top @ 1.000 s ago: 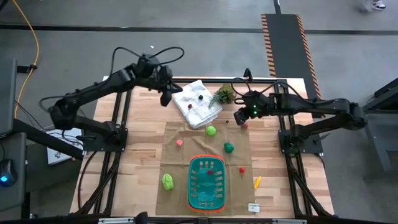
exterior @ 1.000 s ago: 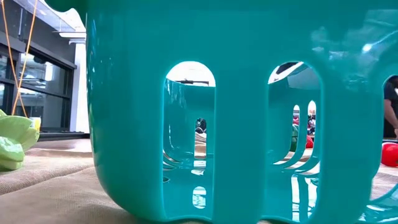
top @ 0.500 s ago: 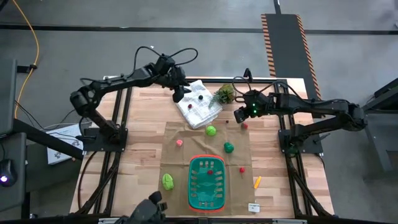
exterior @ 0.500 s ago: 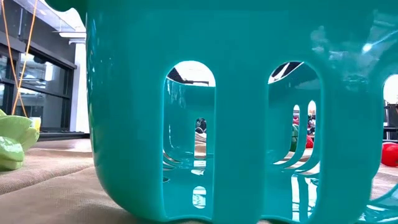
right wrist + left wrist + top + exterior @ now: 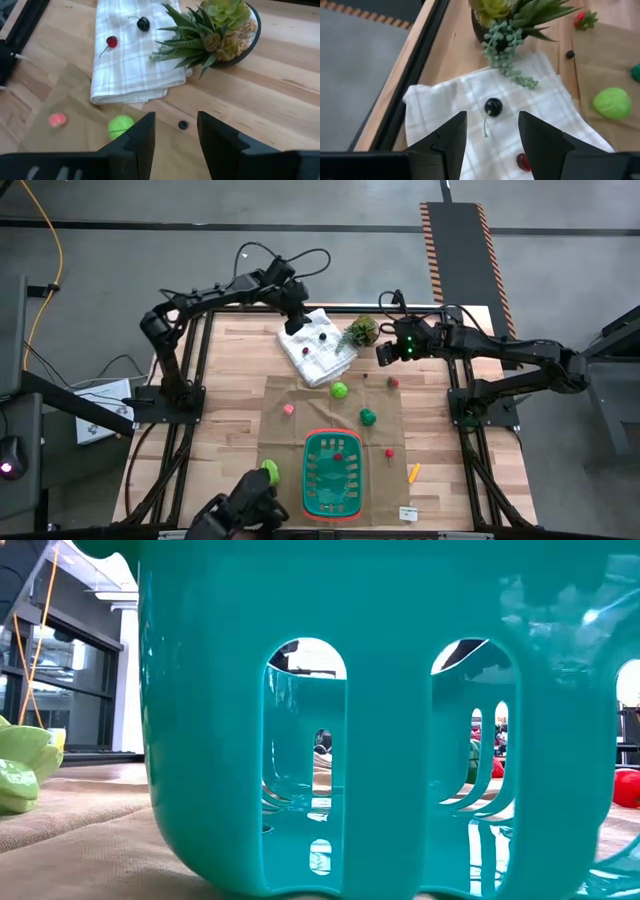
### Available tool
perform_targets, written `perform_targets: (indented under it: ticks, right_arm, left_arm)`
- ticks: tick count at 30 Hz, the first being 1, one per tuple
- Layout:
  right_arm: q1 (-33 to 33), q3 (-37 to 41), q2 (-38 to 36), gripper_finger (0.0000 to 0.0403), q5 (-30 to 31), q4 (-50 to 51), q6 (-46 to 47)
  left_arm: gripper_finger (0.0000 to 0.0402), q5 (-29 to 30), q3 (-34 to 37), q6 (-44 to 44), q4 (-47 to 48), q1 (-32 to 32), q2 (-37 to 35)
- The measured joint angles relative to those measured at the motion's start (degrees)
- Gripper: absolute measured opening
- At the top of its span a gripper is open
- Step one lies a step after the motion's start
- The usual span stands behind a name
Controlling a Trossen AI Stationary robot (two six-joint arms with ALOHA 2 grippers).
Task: Pick and placing Produce into tupperware
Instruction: Put the black cherry into the blue bin
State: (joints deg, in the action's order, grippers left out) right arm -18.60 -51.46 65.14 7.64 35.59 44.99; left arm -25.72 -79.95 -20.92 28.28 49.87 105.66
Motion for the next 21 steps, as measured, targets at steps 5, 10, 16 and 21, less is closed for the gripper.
perform_targets:
  ticks: [5, 10, 16, 21]
  right_arm:
    - [-0.19, 0.00, 0.00, 0.0138, 0.02, -0.04, 1.09]
    - [-0.15, 0.00, 0.02, 0.0138, 0.01, -0.09, 1.49]
    - [-0.13, 0.00, 0.02, 0.0138, 0.04, -0.15, 1.48]
    - [-0.13, 0.00, 0.04, 0.0138, 0.07, -0.23, 1.31]
  left_arm:
    - [0.0167, 1.99, -5.65, -2.94, 6.99, 0.00, 4.79]
    - [0.0168, 4.33, -7.79, -5.78, 11.30, 0.00, 7.37]
    - [0.0168, 3.74, -7.79, -8.53, 11.47, -0.48, 8.58]
    - [0.0168, 3.23, -7.77, -15.11, 11.89, -2.69, 8.77]
